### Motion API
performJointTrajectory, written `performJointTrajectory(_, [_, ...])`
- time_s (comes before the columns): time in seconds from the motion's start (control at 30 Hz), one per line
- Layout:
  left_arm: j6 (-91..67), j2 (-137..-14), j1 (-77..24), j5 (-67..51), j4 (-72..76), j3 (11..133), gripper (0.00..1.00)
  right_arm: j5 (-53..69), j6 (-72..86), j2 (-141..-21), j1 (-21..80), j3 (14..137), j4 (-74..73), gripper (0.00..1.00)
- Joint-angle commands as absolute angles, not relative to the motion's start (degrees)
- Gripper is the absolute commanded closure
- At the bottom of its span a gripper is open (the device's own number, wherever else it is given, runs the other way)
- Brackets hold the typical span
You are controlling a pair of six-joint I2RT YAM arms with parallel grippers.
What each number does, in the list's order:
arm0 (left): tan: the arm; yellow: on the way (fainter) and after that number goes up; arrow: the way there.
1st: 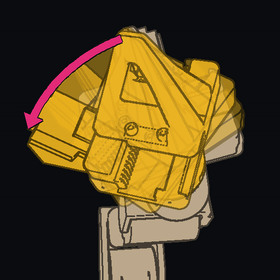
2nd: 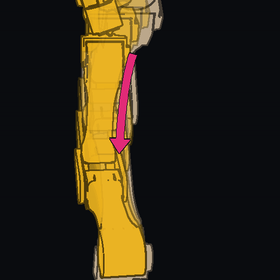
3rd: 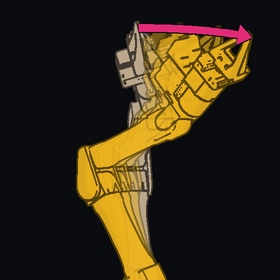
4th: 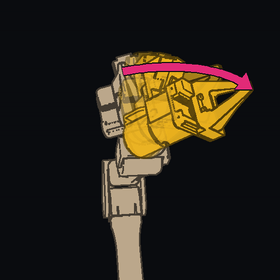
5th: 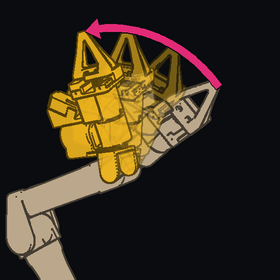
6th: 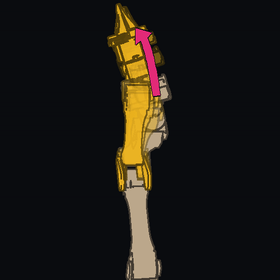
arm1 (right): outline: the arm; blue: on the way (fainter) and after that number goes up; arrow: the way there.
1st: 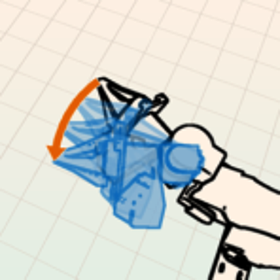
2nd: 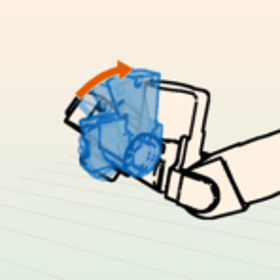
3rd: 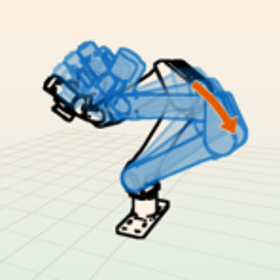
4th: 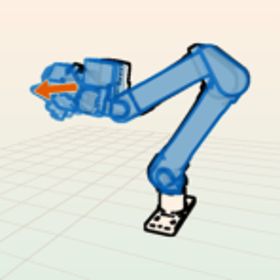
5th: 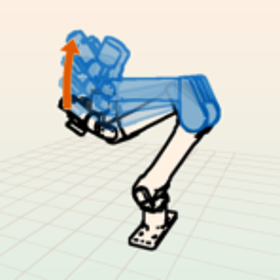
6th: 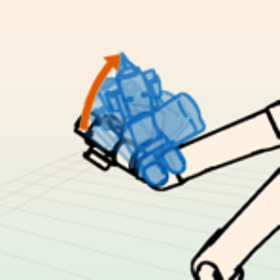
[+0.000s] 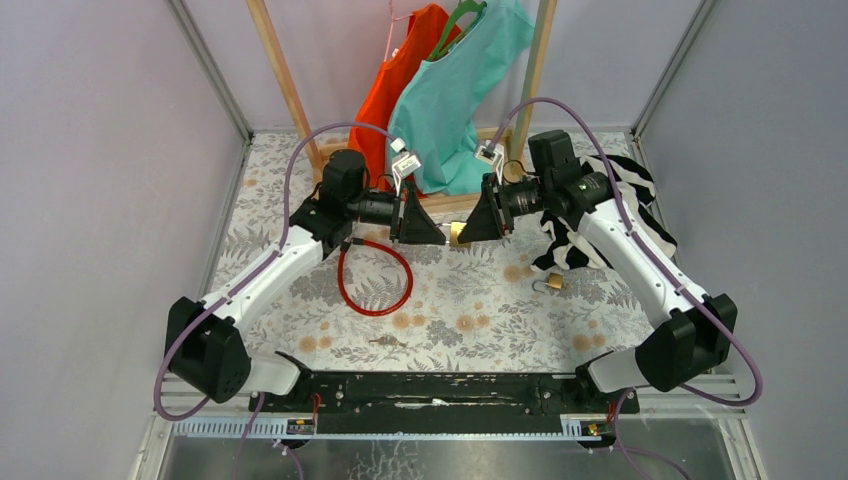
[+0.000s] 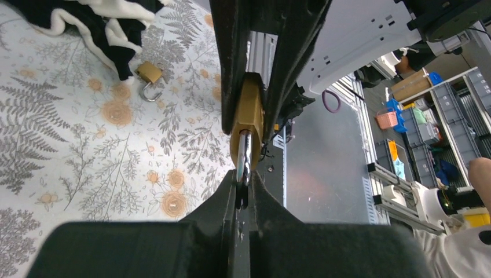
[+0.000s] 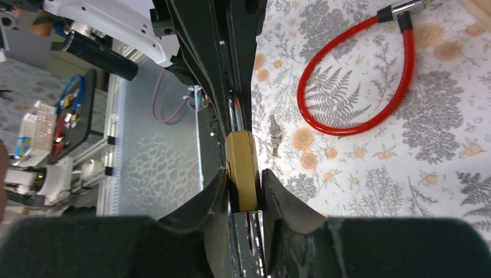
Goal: Lock with the key
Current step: Lock the lock.
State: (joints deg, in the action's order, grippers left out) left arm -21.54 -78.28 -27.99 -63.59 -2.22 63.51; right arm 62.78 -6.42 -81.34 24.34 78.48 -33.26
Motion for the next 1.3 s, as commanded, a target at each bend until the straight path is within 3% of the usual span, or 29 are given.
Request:
performJointTrajectory(0.0, [-20.46,-80.07,-33.05,-63.74,4.44,65.21,1.00,68.32,2.75,-83.61,29.96,81.66,-11.33,1.00])
performJointTrajectory(0.13, [-21.24,-80.24,-33.13,-64.73,5.03,65.39,1.00,68.60,6.38,-84.38,30.26,80.77,-6.87,1.00])
performJointTrajectory(0.9, [-21.06,-79.65,-34.17,-65.68,5.18,64.63,1.00,58.63,-10.30,-82.04,30.80,79.30,-17.18,1.00])
performJointTrajectory(1.07, [-20.61,-77.80,-30.64,-65.07,5.49,63.37,1.00,57.58,-14.72,-79.78,27.54,77.18,-22.60,0.65])
performJointTrajectory(1.13, [-20.42,-76.97,-29.31,-64.93,5.57,62.88,1.00,56.85,-18.12,-78.69,26.36,77.06,-26.07,0.47])
performJointTrajectory(1.27, [-18.40,-75.85,-27.60,-64.20,4.13,62.40,1.00,55.86,-25.50,-77.63,25.57,77.82,-33.99,0.26])
